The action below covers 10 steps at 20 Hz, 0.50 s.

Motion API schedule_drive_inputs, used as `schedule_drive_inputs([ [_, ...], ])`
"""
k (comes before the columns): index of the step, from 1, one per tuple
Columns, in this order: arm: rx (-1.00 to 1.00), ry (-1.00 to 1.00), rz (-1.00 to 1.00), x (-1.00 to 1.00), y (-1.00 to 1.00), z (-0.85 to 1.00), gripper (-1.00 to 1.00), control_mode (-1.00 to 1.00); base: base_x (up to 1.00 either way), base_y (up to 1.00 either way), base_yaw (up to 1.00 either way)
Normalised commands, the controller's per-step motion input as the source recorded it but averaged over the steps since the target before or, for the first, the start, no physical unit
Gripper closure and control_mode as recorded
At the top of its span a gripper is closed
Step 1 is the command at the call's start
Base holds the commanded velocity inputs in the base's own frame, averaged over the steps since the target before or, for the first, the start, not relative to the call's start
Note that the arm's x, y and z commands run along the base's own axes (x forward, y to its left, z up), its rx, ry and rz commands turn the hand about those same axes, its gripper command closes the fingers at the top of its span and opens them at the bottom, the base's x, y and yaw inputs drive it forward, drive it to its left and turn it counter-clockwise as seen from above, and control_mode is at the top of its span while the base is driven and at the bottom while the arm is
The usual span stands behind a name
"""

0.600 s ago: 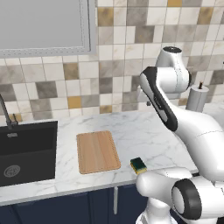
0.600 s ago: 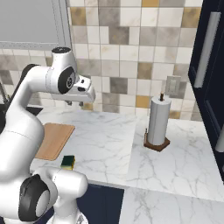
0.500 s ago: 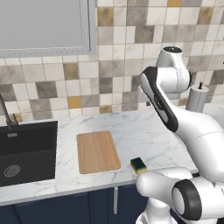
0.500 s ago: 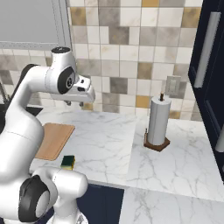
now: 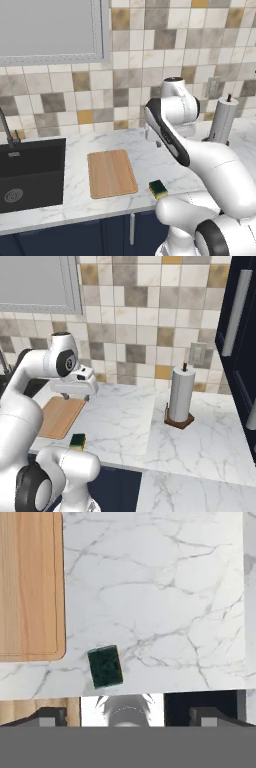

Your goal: Pick up the sponge from the counter and clean the cutting board by briefly scrubbing or pressing down on the cutting board. Once finished, release the sponge.

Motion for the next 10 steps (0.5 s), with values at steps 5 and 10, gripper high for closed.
schedule_drive_inputs([
  [5,-0.06,0.06,-0.17,-0.02,0.31,-0.74,-1.0,-1.0,0.0,0.0,0.0],
  [10,0.0,0.02,-0.01,-0.27,0.0,-0.69,-1.0,-1.0,0.0,0.0,0.0],
])
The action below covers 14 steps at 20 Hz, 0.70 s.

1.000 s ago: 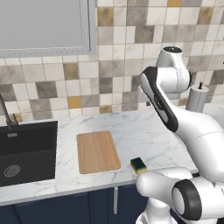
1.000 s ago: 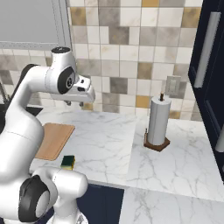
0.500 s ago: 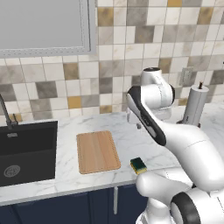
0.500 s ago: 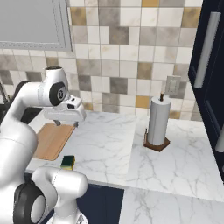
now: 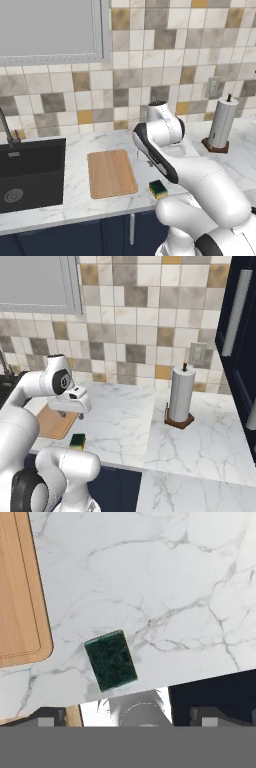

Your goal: Pick up the sponge from the counter and clean the cutting board by briefly scrubbing or pressing down on the cutting board. Once finished, release the sponge.

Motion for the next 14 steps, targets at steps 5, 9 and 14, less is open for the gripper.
schedule_drive_inputs([
  [5,0.0,0.07,0.0,-0.01,0.0,-0.36,-1.0,-1.0,0.0,0.0,0.0],
  [9,0.0,0.04,0.01,0.02,0.0,-0.34,-1.0,-1.0,0.0,0.0,0.0],
  [14,0.0,0.0,0.0,0.0,0.0,-0.41,-1.0,-1.0,0.0,0.0,0.0],
])
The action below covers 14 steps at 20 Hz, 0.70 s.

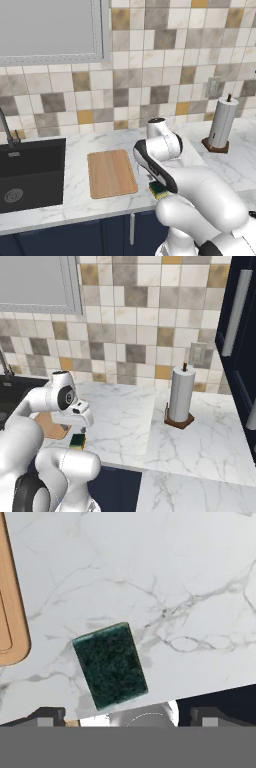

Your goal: Pick up the sponge from the counter and clean the cutting board by briefly scrubbing or pressing down on the cutting board. Once finished, release the sponge.

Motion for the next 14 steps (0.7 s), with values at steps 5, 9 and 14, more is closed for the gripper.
schedule_drive_inputs([
  [5,0.0,0.0,0.0,0.0,0.0,-0.28,-1.0,-1.0,0.0,0.0,0.0],
  [9,0.0,0.02,0.0,0.0,0.0,-0.22,-1.0,-1.0,0.0,0.0,0.0],
  [14,0.0,0.0,0.0,0.0,0.0,-0.23,-1.0,-1.0,0.0,0.0,0.0],
])
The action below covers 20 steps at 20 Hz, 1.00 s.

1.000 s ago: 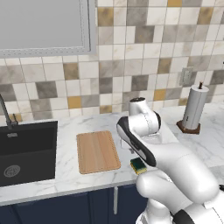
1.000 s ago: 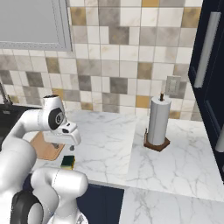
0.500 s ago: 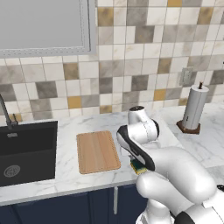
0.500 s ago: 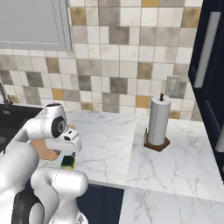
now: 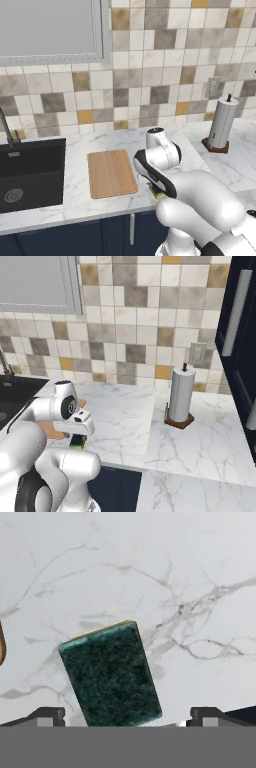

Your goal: Pick up the sponge from the counter and clean the cutting board by briefly scrubbing or pressing down on the cutting board. Once finished, release the sponge.

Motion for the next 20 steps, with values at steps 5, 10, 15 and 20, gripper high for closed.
schedule_drive_inputs([
  [5,0.0,0.0,0.0,0.0,0.0,-0.23,-1.0,-1.0,0.0,0.0,0.0],
  [10,0.0,0.0,0.01,0.01,0.0,-0.18,-1.0,-1.0,0.0,0.0,0.0],
  [15,0.0,0.0,0.03,0.06,0.0,-0.16,-1.0,-1.0,0.0,0.0,0.0],
  [20,0.0,0.0,0.04,0.02,0.0,-0.18,-1.0,-1.0,0.0,0.0,0.0],
])
